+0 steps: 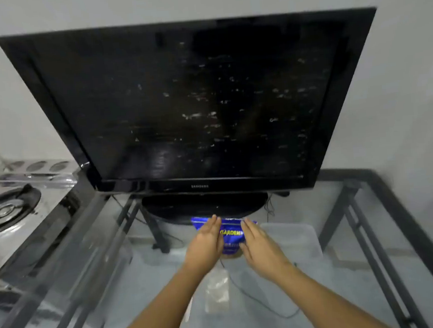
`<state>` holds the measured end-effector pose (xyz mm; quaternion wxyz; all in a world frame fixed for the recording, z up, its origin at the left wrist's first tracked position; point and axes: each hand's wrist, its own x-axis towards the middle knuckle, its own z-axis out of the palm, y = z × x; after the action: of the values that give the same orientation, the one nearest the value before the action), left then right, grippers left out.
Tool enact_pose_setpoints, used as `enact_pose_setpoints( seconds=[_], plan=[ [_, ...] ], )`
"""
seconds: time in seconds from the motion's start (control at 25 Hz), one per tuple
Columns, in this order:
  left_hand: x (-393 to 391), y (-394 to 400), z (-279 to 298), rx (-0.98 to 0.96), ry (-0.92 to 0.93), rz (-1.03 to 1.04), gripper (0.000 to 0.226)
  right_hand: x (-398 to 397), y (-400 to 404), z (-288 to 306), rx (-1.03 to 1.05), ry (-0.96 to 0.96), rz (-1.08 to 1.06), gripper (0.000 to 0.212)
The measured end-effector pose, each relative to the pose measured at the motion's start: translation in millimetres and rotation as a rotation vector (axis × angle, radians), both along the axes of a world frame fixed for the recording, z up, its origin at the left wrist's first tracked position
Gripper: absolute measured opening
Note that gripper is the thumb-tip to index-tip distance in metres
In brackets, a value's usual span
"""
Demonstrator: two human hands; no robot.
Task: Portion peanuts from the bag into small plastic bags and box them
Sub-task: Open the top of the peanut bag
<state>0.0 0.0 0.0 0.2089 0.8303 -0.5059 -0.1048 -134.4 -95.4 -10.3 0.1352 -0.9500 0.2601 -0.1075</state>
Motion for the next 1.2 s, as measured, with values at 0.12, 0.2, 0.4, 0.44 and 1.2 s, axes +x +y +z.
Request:
enact_pose_setpoints(
  seconds=[0.12, 0.2, 0.4, 0.44, 1.2],
  plan=[
    [19, -14, 4, 0.054, -0.075, -0.013, 0.049, 18, -10, 8, 0.136, 0.122, -0.01, 0.06],
    [33, -25, 3, 0.056, -0.09, -0.05, 0.045, 30, -16, 8, 0.104, 0.11, 0.003, 0.06],
    [58, -44, -1, 0.102, -0.036, -0.144, 0.027, 41, -26, -2, 0.081, 0.101, 0.01, 0.063],
    [62, -47, 1, 0.101, 0.023, -0.151, 0.024, 41, -27, -4, 0.092, 0.107, 0.007, 0.065],
    [108, -90, 31, 0.541, 0.624, -0.292, 0.015, 50, -52, -18, -0.112, -0.149, 0.146, 0.045]
  ],
)
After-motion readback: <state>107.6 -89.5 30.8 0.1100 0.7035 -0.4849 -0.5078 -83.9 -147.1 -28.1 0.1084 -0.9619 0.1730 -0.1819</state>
